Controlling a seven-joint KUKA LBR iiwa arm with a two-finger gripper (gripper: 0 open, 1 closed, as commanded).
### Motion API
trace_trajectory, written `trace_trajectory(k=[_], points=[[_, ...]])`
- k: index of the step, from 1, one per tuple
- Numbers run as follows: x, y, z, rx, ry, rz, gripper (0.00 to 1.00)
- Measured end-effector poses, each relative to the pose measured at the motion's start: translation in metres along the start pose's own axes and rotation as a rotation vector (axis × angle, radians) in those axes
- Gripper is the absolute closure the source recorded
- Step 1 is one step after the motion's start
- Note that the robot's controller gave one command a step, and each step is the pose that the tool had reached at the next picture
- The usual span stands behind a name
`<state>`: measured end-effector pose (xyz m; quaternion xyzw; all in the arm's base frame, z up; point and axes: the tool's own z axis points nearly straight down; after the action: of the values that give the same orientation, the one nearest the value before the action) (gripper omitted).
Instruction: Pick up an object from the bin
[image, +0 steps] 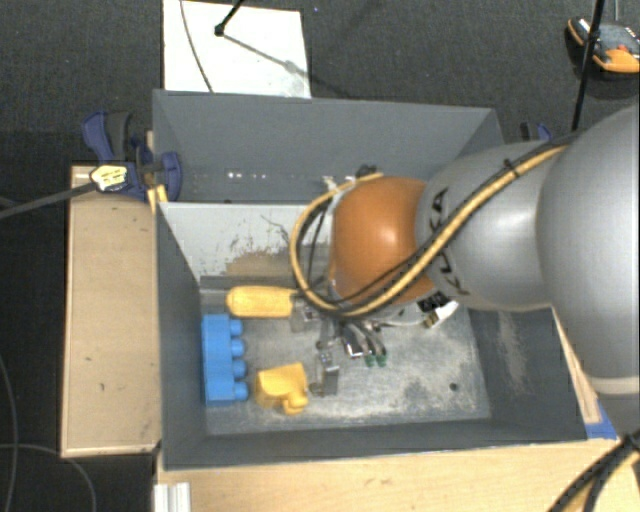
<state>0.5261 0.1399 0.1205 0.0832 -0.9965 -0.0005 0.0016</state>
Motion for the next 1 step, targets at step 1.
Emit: trace_trajectory(k=[1], points=[[0.0317,0.0231,0.0065,0.001,-0.005,-0.095,0.00]])
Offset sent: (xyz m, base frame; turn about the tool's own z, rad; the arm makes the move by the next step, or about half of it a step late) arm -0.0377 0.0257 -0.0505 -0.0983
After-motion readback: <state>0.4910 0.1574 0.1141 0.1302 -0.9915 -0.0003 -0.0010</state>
